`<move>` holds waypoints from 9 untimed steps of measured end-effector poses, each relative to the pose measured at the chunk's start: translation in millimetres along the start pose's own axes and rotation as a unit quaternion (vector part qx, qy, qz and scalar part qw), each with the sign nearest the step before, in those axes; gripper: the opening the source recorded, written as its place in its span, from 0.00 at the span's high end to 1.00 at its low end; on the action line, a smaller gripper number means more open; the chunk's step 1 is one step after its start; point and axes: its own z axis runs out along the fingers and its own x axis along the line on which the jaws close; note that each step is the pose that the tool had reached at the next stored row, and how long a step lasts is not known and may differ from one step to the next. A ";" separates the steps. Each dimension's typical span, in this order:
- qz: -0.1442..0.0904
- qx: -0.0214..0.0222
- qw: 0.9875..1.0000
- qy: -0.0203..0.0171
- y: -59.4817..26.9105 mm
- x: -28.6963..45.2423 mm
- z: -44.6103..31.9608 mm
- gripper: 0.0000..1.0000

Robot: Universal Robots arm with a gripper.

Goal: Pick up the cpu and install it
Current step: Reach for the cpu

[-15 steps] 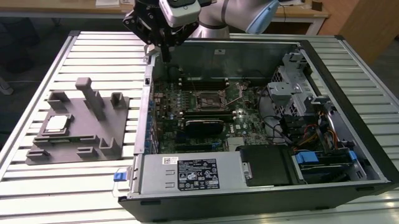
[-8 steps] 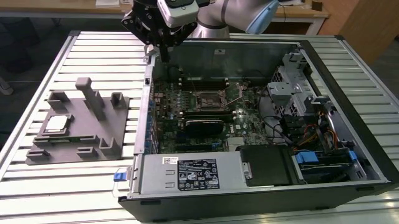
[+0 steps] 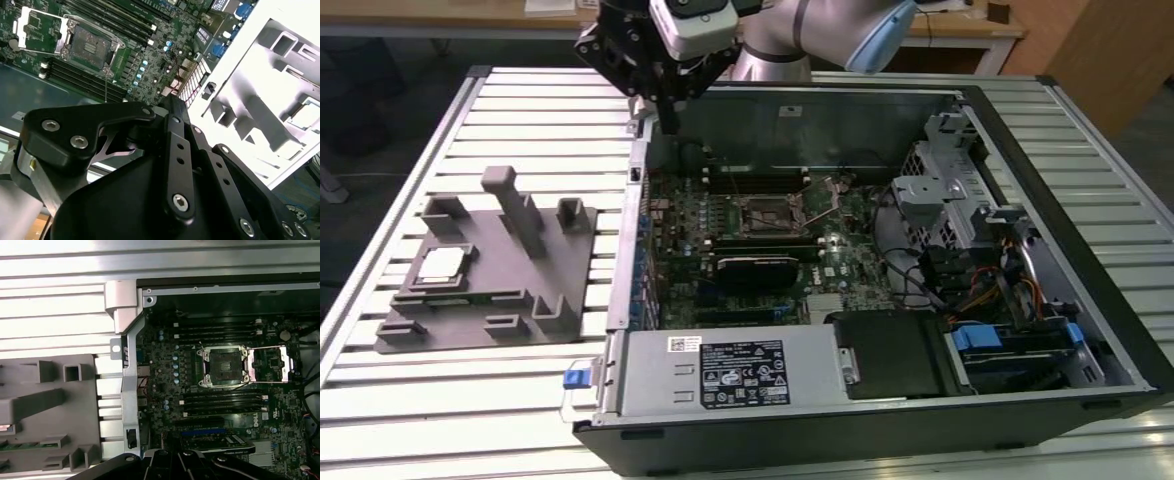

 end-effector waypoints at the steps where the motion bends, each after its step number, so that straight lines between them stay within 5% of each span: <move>1: 0.000 0.000 1.000 0.000 0.0 0.5 0.0 0.89; 5: 0.000 0.000 1.000 0.000 -0.2 2.5 0.3 0.89; 6: 0.000 0.000 1.000 0.000 -1.1 13.4 1.8 0.89; 9: 0.000 0.000 1.000 0.000 -1.2 14.7 1.9 0.89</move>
